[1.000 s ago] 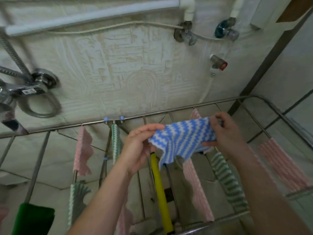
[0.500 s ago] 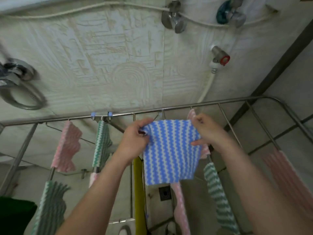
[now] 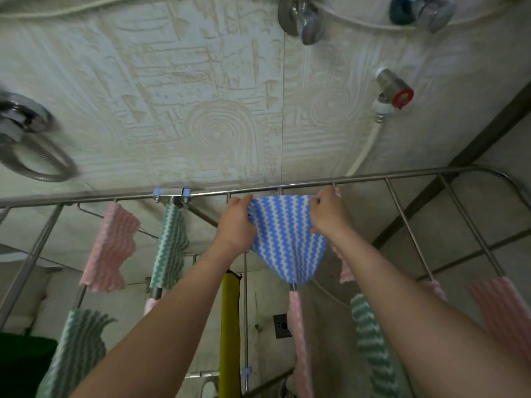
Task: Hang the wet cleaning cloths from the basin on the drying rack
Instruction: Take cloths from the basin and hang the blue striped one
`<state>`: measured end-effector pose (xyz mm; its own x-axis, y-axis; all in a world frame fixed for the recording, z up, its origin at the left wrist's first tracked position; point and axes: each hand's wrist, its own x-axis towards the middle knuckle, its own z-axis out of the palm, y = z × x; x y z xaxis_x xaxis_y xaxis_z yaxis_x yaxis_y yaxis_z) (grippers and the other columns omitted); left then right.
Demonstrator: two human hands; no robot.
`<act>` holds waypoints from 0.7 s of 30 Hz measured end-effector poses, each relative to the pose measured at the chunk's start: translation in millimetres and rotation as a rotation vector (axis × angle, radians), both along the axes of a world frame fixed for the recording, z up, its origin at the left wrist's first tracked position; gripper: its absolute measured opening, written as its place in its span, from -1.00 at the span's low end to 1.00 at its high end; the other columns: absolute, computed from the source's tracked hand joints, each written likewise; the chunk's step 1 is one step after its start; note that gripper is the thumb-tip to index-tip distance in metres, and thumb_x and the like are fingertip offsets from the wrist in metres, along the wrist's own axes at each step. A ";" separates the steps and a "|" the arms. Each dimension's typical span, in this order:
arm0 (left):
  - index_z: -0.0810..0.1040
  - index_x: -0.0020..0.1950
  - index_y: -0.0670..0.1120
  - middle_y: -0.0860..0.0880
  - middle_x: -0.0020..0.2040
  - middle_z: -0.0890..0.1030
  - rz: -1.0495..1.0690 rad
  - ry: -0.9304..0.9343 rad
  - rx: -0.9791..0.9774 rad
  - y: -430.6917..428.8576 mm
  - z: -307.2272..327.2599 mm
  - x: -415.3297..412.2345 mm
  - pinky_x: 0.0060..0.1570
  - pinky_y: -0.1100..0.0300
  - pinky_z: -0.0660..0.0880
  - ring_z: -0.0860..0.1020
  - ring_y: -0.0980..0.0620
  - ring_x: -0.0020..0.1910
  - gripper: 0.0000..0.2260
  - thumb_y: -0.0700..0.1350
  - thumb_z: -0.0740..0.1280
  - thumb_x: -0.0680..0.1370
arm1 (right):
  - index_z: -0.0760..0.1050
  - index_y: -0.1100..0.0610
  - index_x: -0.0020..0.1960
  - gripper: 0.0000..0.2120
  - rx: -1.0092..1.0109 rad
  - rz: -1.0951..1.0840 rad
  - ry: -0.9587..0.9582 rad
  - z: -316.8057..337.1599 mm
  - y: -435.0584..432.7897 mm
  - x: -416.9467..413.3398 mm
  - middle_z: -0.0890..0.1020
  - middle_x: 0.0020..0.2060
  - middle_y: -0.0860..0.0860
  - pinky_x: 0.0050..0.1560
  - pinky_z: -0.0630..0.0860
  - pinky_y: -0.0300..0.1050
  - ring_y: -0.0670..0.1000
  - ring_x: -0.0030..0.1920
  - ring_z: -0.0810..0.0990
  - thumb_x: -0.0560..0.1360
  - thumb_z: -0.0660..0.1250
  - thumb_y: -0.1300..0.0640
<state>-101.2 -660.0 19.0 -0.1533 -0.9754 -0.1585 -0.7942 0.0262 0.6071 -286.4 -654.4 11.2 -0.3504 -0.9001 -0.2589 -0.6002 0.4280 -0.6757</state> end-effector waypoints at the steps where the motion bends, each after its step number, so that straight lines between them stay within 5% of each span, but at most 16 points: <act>1: 0.23 0.48 -0.20 -0.20 0.34 0.35 -0.003 -0.027 -0.004 -3.7 -1.6 -3.5 0.30 0.12 0.29 0.36 -0.16 0.32 -0.47 -0.38 0.16 0.50 | 0.34 0.39 0.24 -0.64 -0.012 -0.006 0.015 -0.3 -1.6 1.7 0.39 0.29 0.36 0.33 0.39 0.16 0.28 0.37 0.38 0.59 0.08 0.14; 5: 0.27 0.44 -0.22 -0.22 0.31 0.36 -0.050 -0.112 -0.011 -9.4 -3.8 -15.0 0.28 0.11 0.31 0.38 -0.18 0.30 -0.52 -0.34 0.17 0.51 | 0.33 0.39 0.27 -0.64 -0.032 -0.050 0.063 0.1 0.2 6.7 0.40 0.33 0.36 0.44 0.17 -0.04 0.20 0.50 0.17 0.62 0.07 0.14; 9: 0.36 0.33 -0.21 -0.21 0.22 0.39 -0.029 -0.137 -0.016 -11.6 -7.5 -19.1 0.16 0.08 0.37 0.43 -0.19 0.19 -0.61 -0.33 0.17 0.50 | 0.34 0.36 0.26 -0.66 -0.067 -0.068 0.096 1.1 1.9 8.9 0.45 0.29 0.33 0.38 0.22 -0.04 0.22 0.46 0.23 0.61 0.11 0.13; 16: 0.23 0.47 -0.15 -0.23 0.34 0.33 0.041 -0.036 -0.100 -5.3 -5.6 -18.5 0.25 0.04 0.35 0.37 -0.22 0.28 -0.42 -0.36 0.27 0.46 | 0.32 0.19 0.36 -0.60 -0.055 0.135 0.292 17.6 18.5 17.5 0.50 0.24 0.17 0.39 0.21 -0.04 0.16 0.33 0.37 0.55 0.24 0.13; 19: 0.35 0.39 -0.02 -0.10 0.22 0.43 0.024 0.144 -0.007 24.3 -0.3 -18.0 0.09 0.12 0.50 0.51 -0.03 0.08 -0.49 -0.20 0.40 0.47 | 0.56 0.11 0.05 -0.86 0.072 0.208 0.029 19.3 30.6 15.1 0.60 -0.17 0.00 0.00 0.46 -0.12 0.01 -0.14 0.55 0.56 0.25 0.12; 21: 0.36 0.35 0.03 -0.05 0.12 0.47 0.029 0.336 0.209 49.0 -0.9 -19.8 -0.08 0.18 0.55 0.55 0.05 -0.04 -0.50 -0.14 0.44 0.46 | 0.57 0.06 -0.23 -0.83 0.138 0.227 -0.197 14.5 39.4 16.4 0.63 -0.32 0.01 -0.02 0.60 0.03 0.03 -0.25 0.63 0.53 0.32 0.14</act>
<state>-120.9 -611.0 18.0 -0.2034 -0.9320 -0.2999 -0.5488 -0.1451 0.8233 -270.0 -615.1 25.7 -0.0756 -0.9010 -0.4271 -0.5545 0.3939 -0.7330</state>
